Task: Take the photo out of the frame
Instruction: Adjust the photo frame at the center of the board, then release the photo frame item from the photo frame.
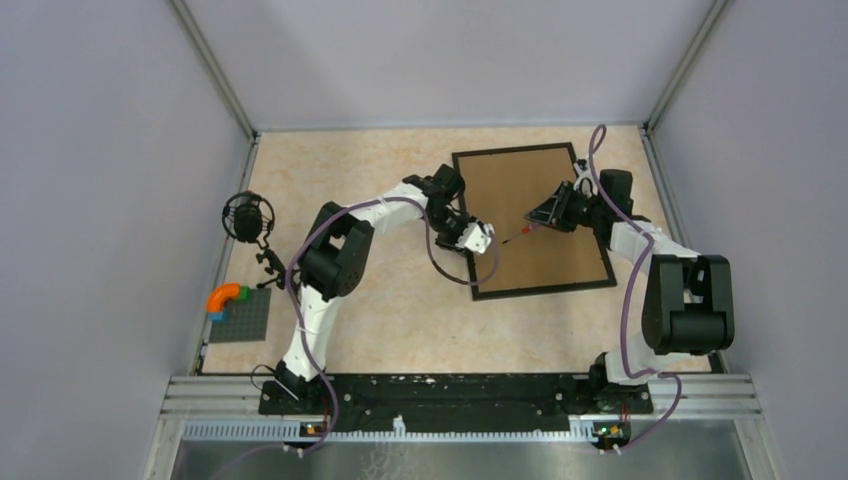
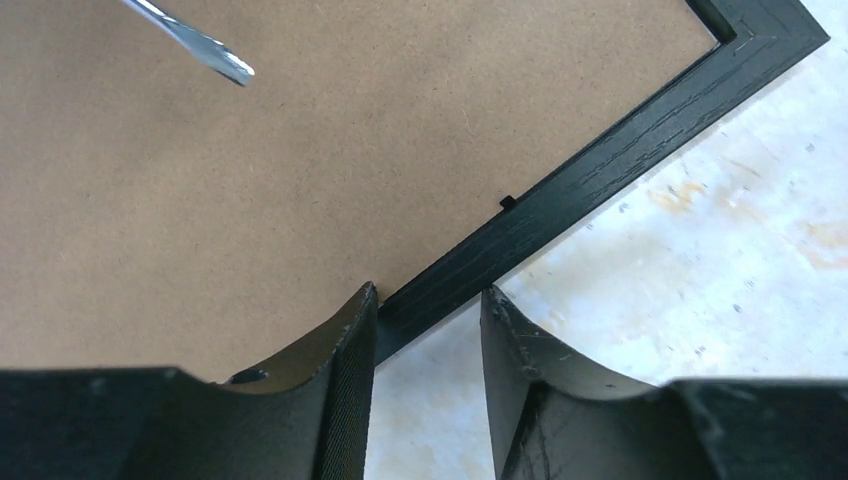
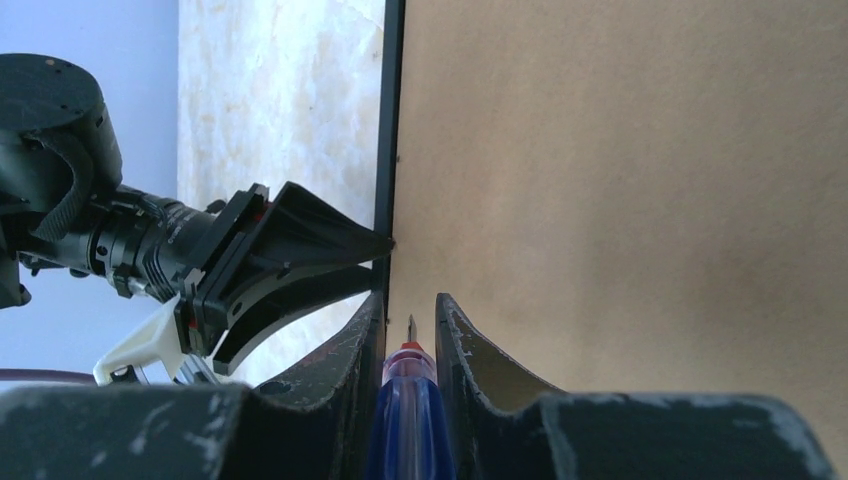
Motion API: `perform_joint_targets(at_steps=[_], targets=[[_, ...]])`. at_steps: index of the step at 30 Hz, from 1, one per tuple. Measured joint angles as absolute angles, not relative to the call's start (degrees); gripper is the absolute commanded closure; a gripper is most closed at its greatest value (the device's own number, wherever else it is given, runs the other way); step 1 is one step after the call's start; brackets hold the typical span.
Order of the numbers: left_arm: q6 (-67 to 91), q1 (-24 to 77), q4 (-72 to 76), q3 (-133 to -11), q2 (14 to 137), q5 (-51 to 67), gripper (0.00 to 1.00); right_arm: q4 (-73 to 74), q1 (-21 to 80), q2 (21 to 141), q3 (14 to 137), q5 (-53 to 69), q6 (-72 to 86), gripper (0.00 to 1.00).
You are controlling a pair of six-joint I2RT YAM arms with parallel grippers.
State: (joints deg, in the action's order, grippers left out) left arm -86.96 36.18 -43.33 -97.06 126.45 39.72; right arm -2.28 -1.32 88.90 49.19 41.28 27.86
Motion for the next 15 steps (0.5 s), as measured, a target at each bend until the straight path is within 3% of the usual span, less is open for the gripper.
perform_joint_targets(at_steps=[8, 15], targets=[[-78.02, 36.95, -37.58, -97.36, 127.39, 40.73, 0.58, -2.07, -1.3, 88.9, 49.19, 41.25, 26.98, 1.0], [-71.61, 37.76, -25.47, -90.41, 125.08, 42.7, 0.58, -2.46, -0.54, 89.08, 47.72, 41.8, 26.33, 1.0]])
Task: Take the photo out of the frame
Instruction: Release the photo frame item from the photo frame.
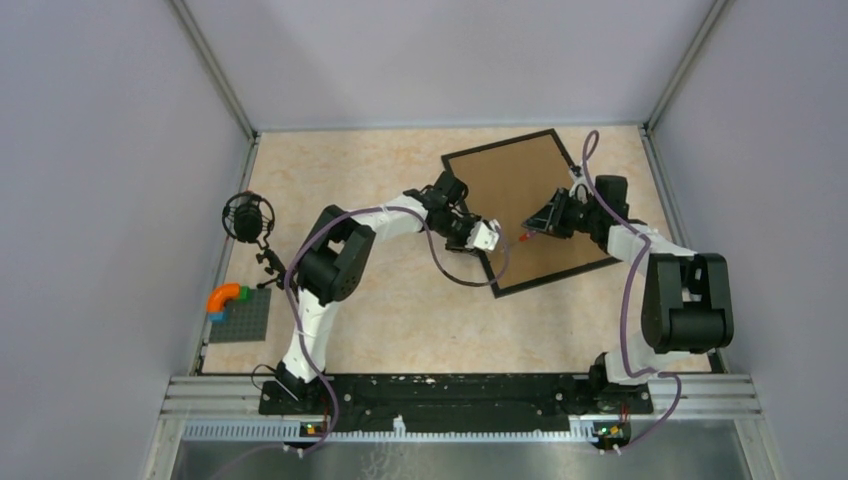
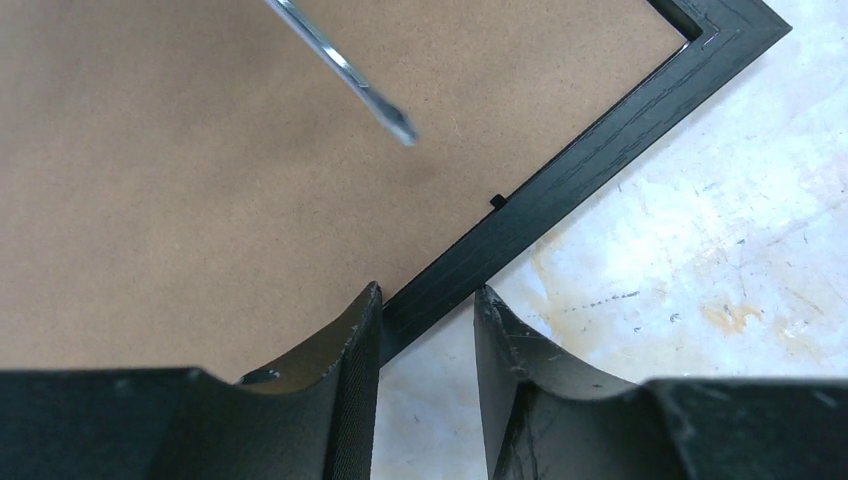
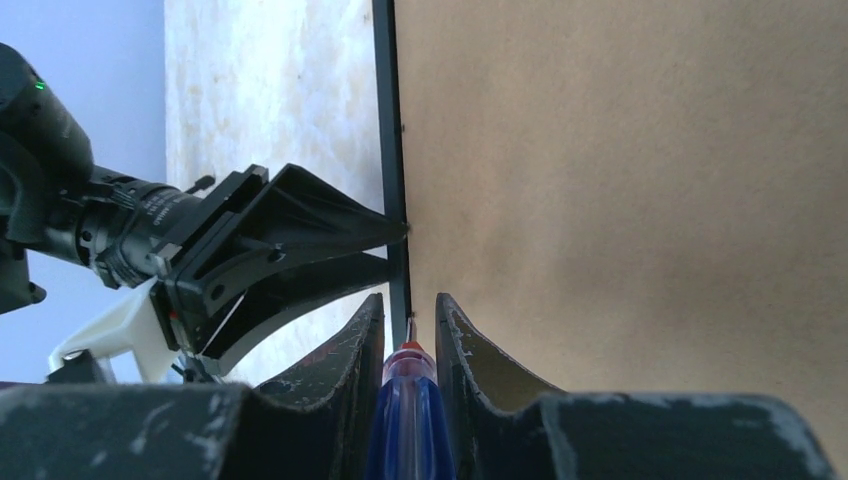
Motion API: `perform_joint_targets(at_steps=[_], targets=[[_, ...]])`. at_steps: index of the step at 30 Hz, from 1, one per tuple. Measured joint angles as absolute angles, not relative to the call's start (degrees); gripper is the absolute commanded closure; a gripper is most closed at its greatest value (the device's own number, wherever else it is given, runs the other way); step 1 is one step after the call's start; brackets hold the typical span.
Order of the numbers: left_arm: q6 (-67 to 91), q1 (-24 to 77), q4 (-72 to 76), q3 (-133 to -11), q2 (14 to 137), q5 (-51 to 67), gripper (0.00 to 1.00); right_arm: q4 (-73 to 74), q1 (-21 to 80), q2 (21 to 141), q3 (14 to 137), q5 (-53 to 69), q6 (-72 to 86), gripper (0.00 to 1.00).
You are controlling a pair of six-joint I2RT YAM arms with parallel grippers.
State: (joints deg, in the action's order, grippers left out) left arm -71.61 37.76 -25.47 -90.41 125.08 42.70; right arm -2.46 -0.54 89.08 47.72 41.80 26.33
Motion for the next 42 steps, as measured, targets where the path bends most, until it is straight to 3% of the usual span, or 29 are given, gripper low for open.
perform_joint_targets(at_steps=[15, 29, 42], targets=[[-74.7, 38.11, -15.94, -82.35, 121.95, 42.41, 0.57, -1.85, 1.5, 96.88, 49.01, 43.92, 25.21, 1.0], [-74.67, 38.24, -15.22, -81.84, 121.64, 42.13, 0.58, -11.11, 2.5, 99.09, 46.74, 45.17, 30.13, 1.0], [-74.7, 38.28, -15.2, -81.84, 121.64, 42.11, 0.59, -9.52, 1.28, 99.13, 47.44, 46.11, 29.32, 1.0]])
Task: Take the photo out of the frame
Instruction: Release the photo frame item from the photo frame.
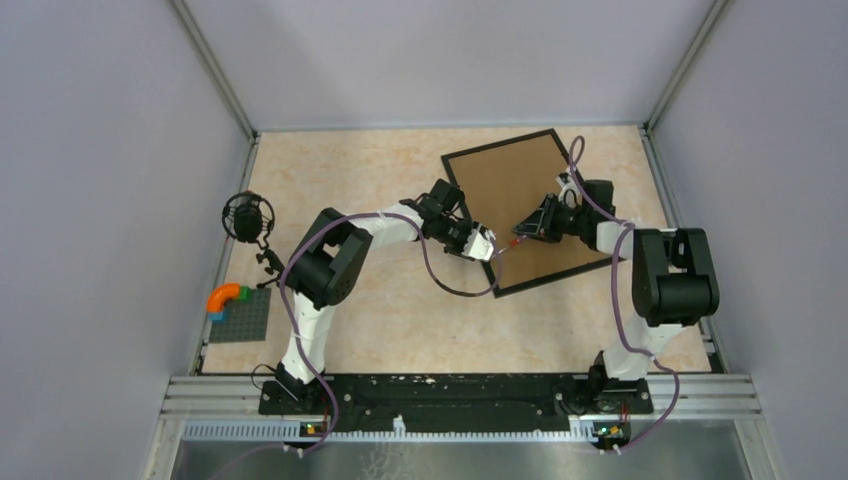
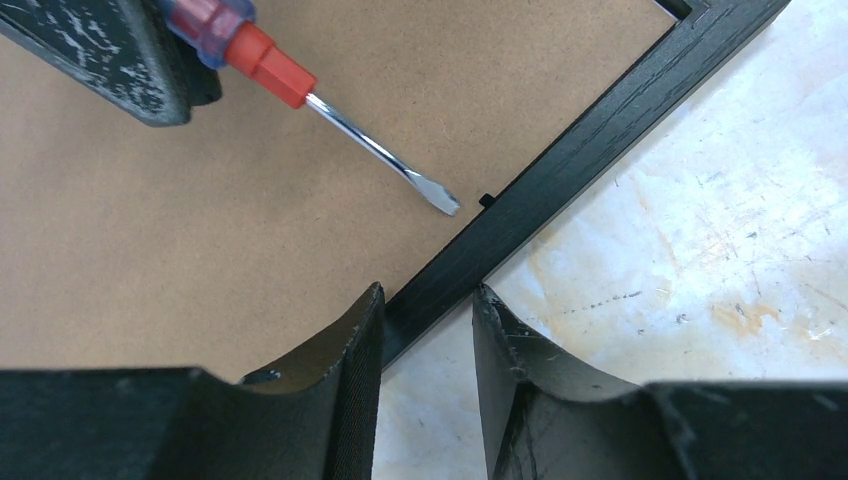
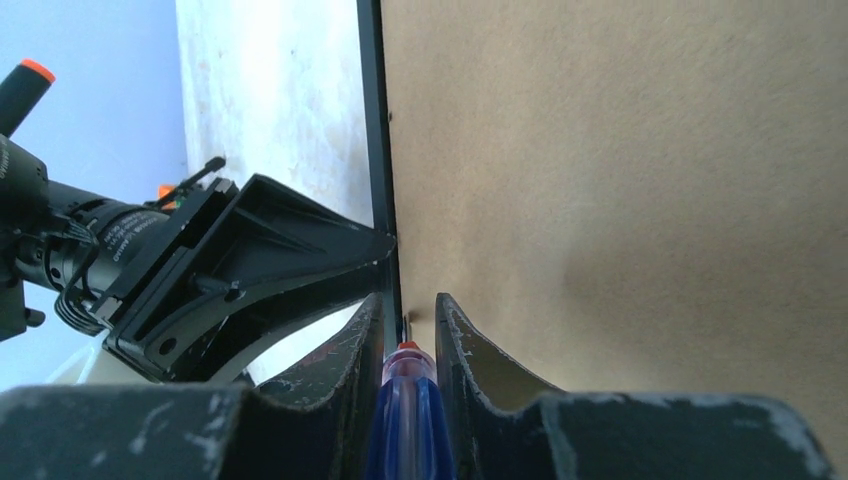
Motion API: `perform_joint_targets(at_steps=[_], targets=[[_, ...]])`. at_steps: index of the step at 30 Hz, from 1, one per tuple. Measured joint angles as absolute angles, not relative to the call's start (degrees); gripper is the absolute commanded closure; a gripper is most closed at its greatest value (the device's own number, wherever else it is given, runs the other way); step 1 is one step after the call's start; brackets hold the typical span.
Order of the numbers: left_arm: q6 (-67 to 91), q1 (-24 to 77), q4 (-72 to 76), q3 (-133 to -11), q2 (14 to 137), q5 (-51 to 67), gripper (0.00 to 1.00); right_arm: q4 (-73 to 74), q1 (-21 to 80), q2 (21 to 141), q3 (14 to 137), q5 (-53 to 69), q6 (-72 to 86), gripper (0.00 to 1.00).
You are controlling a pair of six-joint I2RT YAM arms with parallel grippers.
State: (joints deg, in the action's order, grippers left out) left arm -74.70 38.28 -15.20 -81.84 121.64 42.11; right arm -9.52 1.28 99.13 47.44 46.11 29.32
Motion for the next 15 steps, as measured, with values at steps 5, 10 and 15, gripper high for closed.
perform_joint_targets(at_steps=[5, 10, 15], targets=[[-74.7, 38.3, -15.2, -81.84, 121.64, 42.09, 0.59, -8.75, -0.78, 99.2, 48.62, 46.09, 28.47, 1.0], [-74.7, 38.3, -15.22, -81.84, 121.64, 42.09, 0.59, -8.6, -1.74, 100.71, 49.21, 46.96, 28.75, 1.0], [-74.7, 38.3, -15.22, -81.84, 121.64, 42.09, 0.59, -8.54, -1.48, 101.06, 49.15, 48.14, 28.99, 1.0]])
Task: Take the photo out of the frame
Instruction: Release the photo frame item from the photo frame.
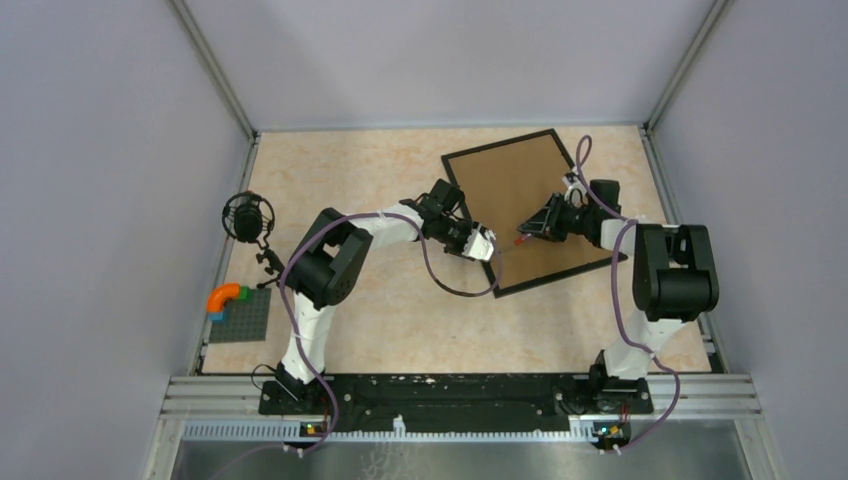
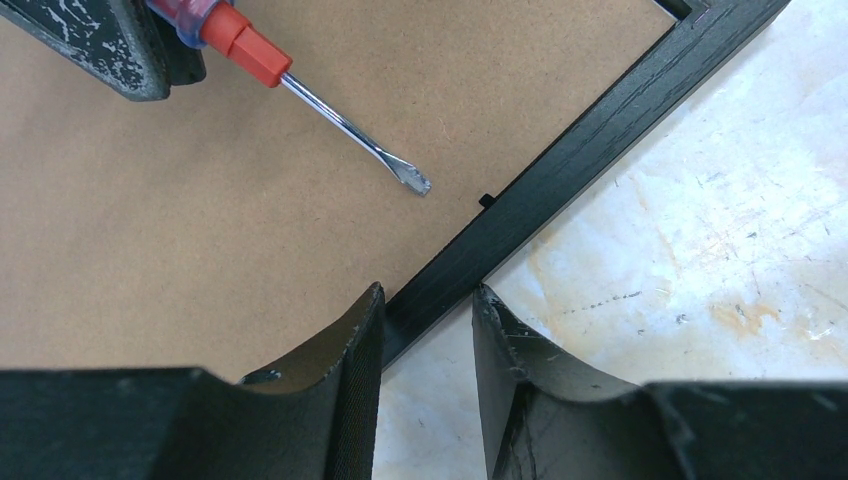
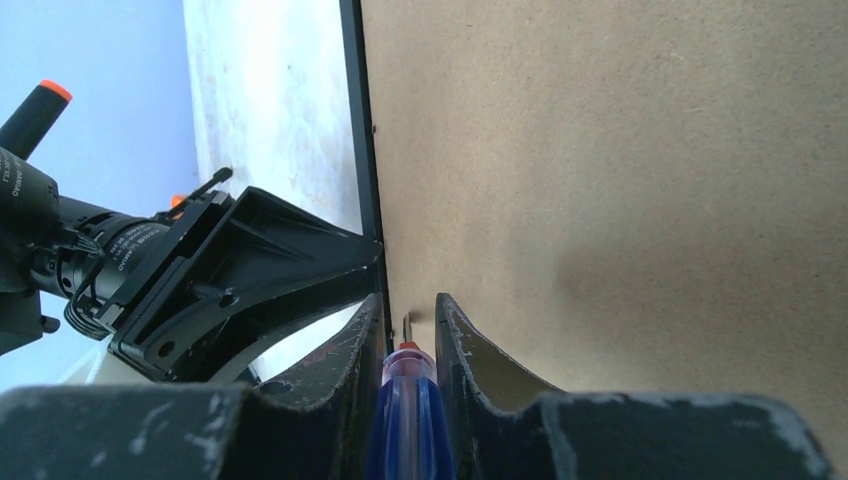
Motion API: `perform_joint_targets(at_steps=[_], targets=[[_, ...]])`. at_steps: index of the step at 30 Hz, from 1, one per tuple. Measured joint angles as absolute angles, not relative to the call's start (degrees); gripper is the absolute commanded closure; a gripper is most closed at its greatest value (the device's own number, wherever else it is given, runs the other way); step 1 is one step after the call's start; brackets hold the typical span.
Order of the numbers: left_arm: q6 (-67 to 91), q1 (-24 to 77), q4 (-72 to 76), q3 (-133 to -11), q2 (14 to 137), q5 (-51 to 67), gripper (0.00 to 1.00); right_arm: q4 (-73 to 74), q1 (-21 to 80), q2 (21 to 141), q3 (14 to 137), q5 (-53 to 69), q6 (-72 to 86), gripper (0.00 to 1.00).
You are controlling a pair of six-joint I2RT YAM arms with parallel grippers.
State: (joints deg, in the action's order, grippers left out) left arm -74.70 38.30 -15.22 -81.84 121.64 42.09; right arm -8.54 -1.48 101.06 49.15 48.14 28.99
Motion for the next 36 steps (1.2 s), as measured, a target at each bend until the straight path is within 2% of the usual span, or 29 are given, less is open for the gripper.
perform_joint_targets(at_steps=[25, 36], targets=[[-74.43, 38.33, -15.25, -81.84, 121.64, 41.98, 0.6, -11.55, 1.52, 101.3, 47.4, 48.77, 30.26, 1.0], [-71.44, 38.33, -13.93, -81.34, 121.56, 41.74, 0.62, -5.85, 8.01, 93.25, 48.12, 39.77, 23.07, 1.0]])
